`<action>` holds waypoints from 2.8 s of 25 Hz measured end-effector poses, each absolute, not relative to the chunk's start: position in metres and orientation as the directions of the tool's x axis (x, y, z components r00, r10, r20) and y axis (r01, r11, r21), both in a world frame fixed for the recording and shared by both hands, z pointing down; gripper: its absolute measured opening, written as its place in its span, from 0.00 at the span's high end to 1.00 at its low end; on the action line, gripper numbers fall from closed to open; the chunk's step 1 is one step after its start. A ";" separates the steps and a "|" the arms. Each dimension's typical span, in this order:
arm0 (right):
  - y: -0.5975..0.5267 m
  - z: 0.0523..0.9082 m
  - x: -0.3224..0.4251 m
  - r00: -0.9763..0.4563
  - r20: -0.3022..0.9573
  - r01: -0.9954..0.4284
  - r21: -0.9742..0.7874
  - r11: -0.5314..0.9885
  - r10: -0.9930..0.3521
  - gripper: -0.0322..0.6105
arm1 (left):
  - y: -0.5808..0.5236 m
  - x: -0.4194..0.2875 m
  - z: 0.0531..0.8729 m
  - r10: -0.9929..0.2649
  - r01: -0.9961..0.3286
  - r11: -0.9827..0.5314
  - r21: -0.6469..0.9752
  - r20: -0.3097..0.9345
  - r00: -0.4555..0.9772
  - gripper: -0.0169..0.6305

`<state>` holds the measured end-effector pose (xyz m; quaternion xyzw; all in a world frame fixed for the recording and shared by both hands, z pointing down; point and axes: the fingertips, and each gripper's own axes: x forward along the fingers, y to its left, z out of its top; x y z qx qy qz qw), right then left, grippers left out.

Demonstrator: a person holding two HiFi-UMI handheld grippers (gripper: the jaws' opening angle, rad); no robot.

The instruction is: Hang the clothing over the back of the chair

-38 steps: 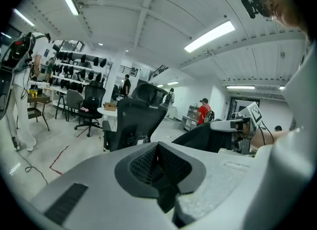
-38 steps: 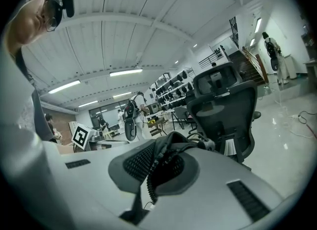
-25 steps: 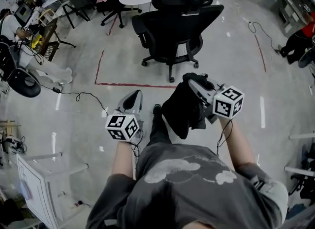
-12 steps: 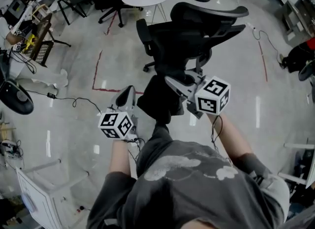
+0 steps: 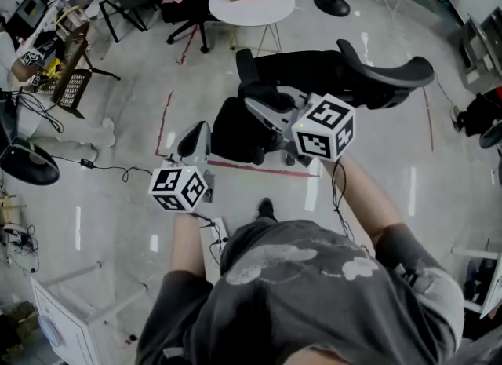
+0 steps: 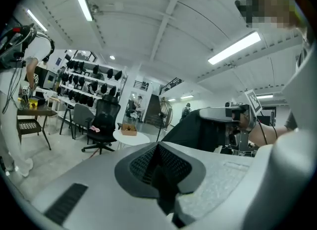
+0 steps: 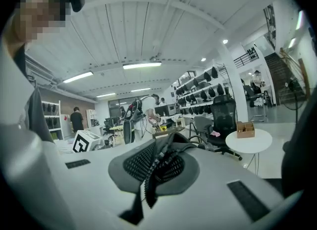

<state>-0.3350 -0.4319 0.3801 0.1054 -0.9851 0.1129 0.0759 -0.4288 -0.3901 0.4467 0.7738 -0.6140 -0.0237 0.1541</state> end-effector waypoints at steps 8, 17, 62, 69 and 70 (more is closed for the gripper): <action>-0.532 0.339 -0.392 -0.958 0.129 -0.277 -0.165 0.947 -0.258 0.96 | -0.471 -0.471 0.396 -0.969 -0.952 -0.213 0.219 0.078 0.235 0.97; -0.604 0.271 -0.381 -0.922 0.045 -0.388 -0.116 0.914 -0.385 0.96 | -0.548 -0.455 0.324 -0.950 -0.941 -0.312 0.132 -0.018 0.312 0.97; -0.478 0.193 0.018 -0.735 -0.203 -0.650 -0.060 0.757 -0.647 0.96 | -0.437 -0.114 0.256 -0.883 -0.887 -0.463 0.001 -0.084 0.461 0.97; -0.407 0.186 0.049 -0.750 -0.275 -0.626 0.000 0.780 -0.602 0.96 | -0.382 -0.082 0.261 -0.892 -0.897 -0.443 0.000 -0.096 0.441 0.97; -0.398 0.188 0.052 -0.755 -0.272 -0.621 0.008 0.784 -0.596 0.96 | -0.374 -0.079 0.263 -0.895 -0.899 -0.438 0.008 -0.096 0.435 0.97</action>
